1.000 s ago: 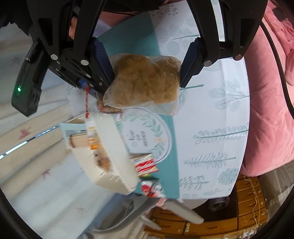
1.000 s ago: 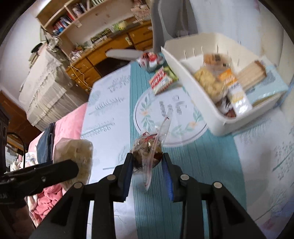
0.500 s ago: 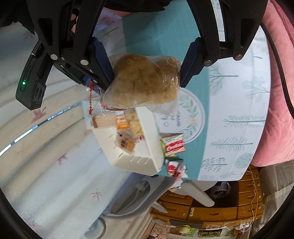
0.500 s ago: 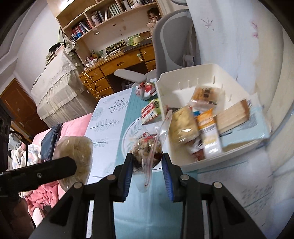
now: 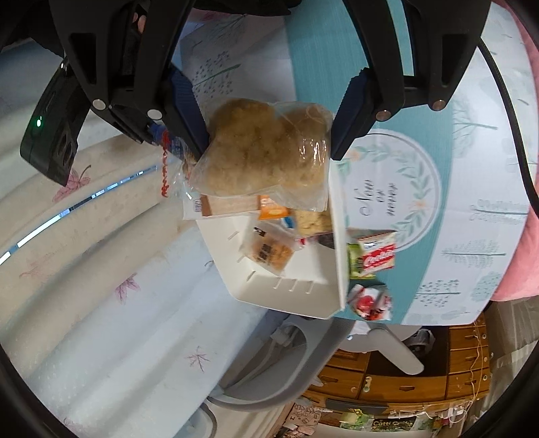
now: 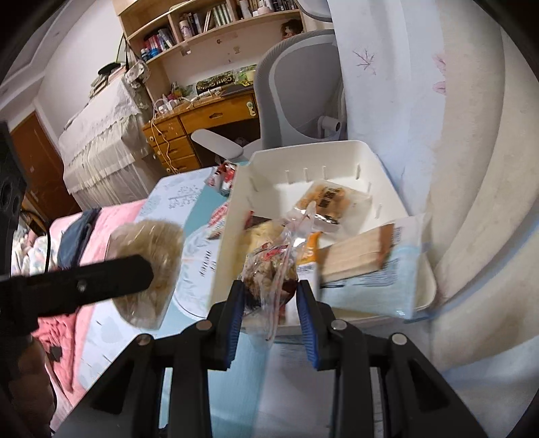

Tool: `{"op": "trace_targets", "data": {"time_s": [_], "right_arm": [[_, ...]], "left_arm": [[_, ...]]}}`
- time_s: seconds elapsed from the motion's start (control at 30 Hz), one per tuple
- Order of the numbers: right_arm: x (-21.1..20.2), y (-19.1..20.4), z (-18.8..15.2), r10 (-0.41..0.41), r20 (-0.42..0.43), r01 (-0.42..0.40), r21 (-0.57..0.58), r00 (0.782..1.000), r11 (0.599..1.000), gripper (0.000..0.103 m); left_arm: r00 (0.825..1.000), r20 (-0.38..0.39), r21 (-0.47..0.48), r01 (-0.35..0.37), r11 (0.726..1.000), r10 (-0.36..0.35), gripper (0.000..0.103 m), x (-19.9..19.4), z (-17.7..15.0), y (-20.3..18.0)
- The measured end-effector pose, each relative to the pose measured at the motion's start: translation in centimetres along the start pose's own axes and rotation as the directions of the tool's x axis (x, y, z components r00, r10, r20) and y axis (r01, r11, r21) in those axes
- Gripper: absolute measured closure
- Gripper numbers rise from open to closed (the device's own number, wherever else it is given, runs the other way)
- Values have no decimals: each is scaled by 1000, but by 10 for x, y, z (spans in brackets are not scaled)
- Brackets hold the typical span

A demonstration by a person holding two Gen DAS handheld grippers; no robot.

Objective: Organize snacks
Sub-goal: 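Carry both held packs over the white basket and open both tools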

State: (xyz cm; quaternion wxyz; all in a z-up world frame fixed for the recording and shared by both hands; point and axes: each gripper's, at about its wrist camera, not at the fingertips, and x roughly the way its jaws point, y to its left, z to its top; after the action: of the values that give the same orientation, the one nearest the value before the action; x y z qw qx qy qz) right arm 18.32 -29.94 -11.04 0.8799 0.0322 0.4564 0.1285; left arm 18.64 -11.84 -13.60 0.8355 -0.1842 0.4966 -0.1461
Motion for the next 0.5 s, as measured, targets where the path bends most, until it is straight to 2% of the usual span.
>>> {"op": "trace_targets", "data": {"time_s": [0.1, 0.23, 0.27, 0.4, 0.47, 0.5], "right_arm": [[0, -10, -1, -20, -12, 20, -28, 1000, 999, 71], [-4, -19, 0, -43, 13, 44, -64, 999, 997, 71], [-5, -20, -1, -44, 16, 45, -68, 999, 997, 71], [-3, -25, -1, -67, 14, 67, -83, 998, 994, 68], [-3, -27, -1, -74, 6, 74, -81, 997, 994, 46], [-5, -29, -1, -71, 12, 72, -70, 997, 995, 43]], "left_arm": [[1000, -13, -4, 1, 1000, -1, 33, 15, 1, -10], [1000, -16, -6, -3, 1000, 3, 29, 26, 5, -21], [1000, -18, -6, -2, 1000, 2, 23, 27, 6, -23], [1000, -15, -21, -10, 1000, 10, 10, 30, 9, -26], [1000, -16, -25, -21, 999, 21, 9, 28, 8, -24], [999, -18, -29, -27, 999, 27, 9, 28, 8, -23]]}}
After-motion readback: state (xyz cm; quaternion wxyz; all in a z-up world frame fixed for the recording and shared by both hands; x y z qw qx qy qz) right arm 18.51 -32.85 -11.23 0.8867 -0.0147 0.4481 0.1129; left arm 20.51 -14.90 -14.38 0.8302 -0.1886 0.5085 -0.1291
